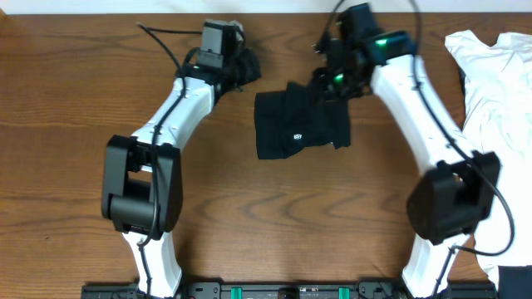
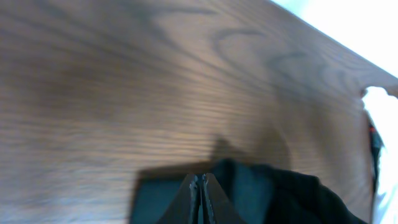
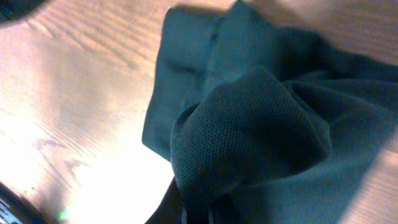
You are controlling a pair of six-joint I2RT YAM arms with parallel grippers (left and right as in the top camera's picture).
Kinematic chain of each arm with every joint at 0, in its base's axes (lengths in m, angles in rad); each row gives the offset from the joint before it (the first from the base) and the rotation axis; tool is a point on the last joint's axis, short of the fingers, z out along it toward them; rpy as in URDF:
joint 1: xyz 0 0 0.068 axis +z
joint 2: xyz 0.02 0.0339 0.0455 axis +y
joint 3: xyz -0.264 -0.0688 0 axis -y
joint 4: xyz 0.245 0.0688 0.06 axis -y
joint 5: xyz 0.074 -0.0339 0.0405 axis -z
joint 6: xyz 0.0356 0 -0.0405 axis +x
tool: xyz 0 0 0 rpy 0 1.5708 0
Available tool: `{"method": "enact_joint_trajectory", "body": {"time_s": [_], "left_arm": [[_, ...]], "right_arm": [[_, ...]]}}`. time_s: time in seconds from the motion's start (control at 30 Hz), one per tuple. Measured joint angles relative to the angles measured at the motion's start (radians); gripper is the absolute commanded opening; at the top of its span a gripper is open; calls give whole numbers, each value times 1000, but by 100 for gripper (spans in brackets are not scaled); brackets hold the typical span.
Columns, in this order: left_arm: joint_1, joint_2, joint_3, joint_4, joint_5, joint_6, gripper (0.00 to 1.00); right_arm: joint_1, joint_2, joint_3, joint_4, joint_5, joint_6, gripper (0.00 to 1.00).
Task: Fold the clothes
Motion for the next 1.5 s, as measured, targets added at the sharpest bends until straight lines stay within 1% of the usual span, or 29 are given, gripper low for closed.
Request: {"method": "enact_joint_trajectory", "body": {"time_s": [0.2,0.23,0.27,0.33,0.37,0.4,0.47,0.5,0.57,0.6,0.63,0.7,0.77,0.83,0.87,0.9,0.97,1.03,1.07,1.1,1.13,1.27,1.4,1.5], "left_arm": [[61,0,0,-91,0,25,7],[68,0,0,-104,0,34,7],[75,0,0,-118,0,44,7],[83,0,0,-135,0,60,6],[85,0,0,-143,-1,69,7],[86,0,0,-150,-1,77,9],[86,0,0,-169,-1,99,17],[86,0,0,-176,0,104,25],[85,0,0,-192,0,123,33],[85,0,0,-198,0,127,36],[85,0,0,-205,0,128,36],[85,0,0,-224,0,130,36],[85,0,0,-243,0,131,36],[85,-2,0,-270,0,133,35],[83,-7,0,-284,3,134,31],[83,-9,0,-288,4,136,29],[77,-32,0,-296,13,144,25],[65,-66,0,-303,23,148,19],[55,-85,0,-306,26,150,19],[43,-104,0,-307,27,152,15],[32,-117,0,-309,30,151,15],[-30,-137,0,-314,41,176,15],[-78,-122,0,-313,46,190,15],[-92,-105,0,-306,48,198,15]], "right_arm": [[93,121,0,55,4,0,1],[105,140,0,68,6,0,3],[121,166,0,90,7,0,11],[140,197,0,120,8,0,20],[151,212,0,138,6,-3,25],[159,220,0,153,6,-2,33],[174,225,0,188,0,-8,49],[178,225,2,200,-3,-8,55],[180,223,13,211,-8,-32,67],[179,220,17,211,-9,-38,72],[175,216,21,211,-9,-48,73],[162,192,23,208,-8,-66,73],[136,149,23,188,-8,-80,70],[103,101,28,159,-8,-89,62],[72,62,35,132,-5,-90,53],[59,47,38,126,-4,-97,48],[10,11,53,96,0,-106,26],[-43,-8,60,68,1,-103,8],[-62,-8,60,61,3,-110,4],[-80,-6,58,56,5,-113,3],[-94,-3,53,54,8,-114,1],[-137,9,10,68,12,-136,1],[-151,19,-45,133,14,-153,1],[-154,21,-101,213,8,-160,1]]}}
